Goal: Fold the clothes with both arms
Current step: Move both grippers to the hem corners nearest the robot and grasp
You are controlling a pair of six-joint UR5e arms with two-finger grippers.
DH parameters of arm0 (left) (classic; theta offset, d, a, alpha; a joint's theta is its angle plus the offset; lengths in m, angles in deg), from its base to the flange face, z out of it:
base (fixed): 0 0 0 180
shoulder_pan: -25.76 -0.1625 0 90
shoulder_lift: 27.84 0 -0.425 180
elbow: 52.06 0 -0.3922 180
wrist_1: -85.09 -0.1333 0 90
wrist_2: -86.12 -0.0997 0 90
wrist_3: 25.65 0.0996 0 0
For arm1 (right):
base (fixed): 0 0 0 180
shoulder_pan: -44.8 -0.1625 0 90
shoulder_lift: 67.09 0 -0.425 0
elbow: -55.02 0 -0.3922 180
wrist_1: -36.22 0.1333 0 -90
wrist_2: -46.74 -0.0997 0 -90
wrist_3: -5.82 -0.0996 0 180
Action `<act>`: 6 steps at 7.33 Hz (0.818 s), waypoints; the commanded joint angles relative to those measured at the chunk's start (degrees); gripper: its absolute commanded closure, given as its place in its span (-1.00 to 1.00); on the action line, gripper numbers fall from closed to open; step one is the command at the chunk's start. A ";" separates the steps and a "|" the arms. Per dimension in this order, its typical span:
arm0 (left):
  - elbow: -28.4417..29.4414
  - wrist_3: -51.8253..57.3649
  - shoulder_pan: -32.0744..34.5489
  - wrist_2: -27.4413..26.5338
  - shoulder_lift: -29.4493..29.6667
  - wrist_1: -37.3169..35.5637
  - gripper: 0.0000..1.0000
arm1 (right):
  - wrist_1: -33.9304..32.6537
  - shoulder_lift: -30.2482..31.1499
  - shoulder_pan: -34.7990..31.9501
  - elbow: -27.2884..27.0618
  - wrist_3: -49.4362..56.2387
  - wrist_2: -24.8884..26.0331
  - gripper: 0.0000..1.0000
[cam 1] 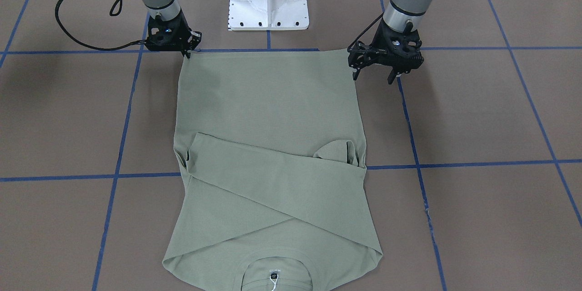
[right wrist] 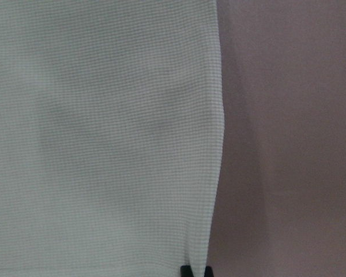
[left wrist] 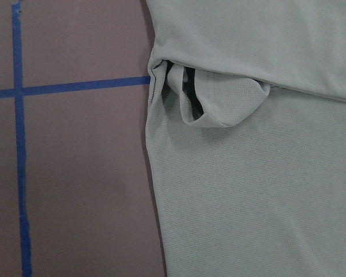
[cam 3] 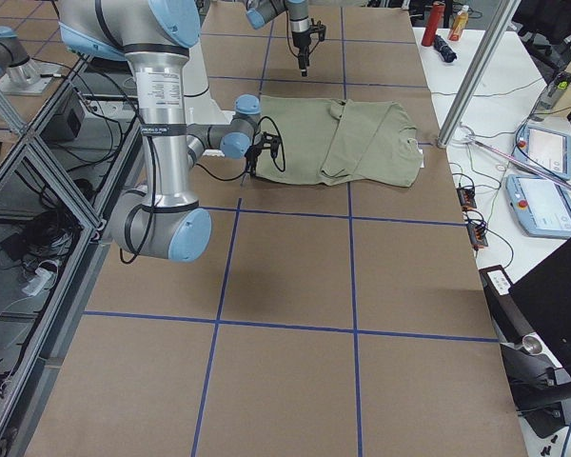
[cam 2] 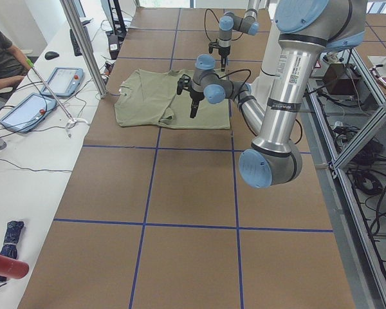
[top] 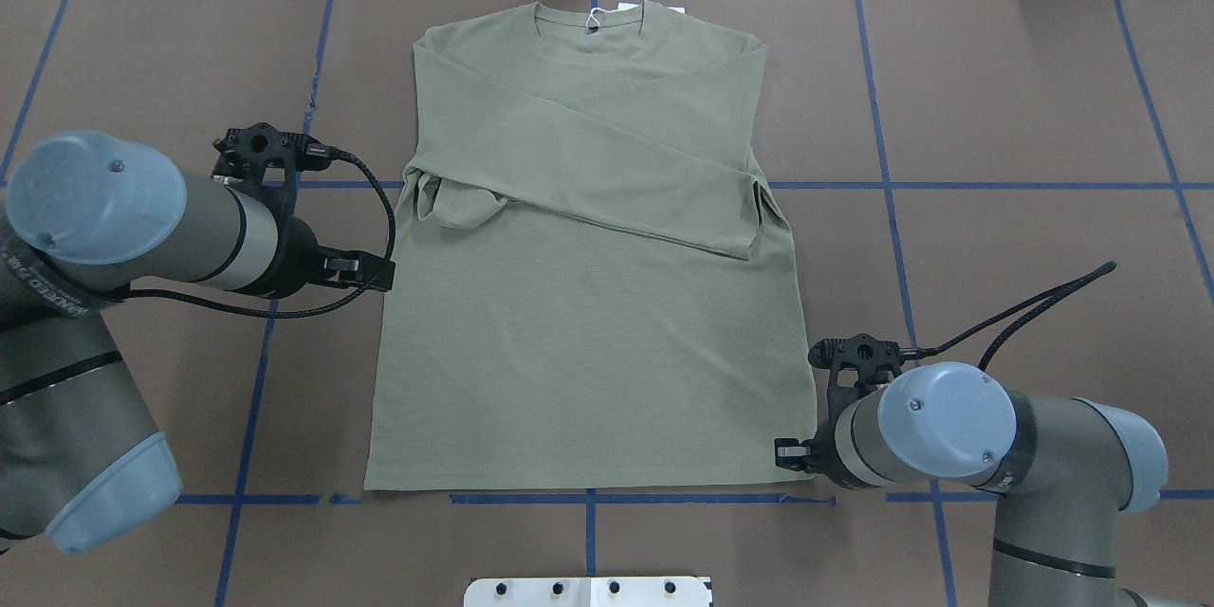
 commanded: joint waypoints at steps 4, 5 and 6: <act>0.46 -20.87 -16.75 -7.67 -4.90 3.96 -0.99 | 0.09 -0.54 -3.93 -3.95 0.13 -3.79 1.00; 0.72 -21.33 -18.34 -8.02 -4.45 3.05 -0.95 | 0.09 -0.71 -4.11 -3.95 0.13 -3.88 1.00; 0.63 -21.33 -18.36 -8.11 -4.88 3.04 -0.93 | 0.09 -0.63 -4.28 -3.86 0.13 -3.97 1.00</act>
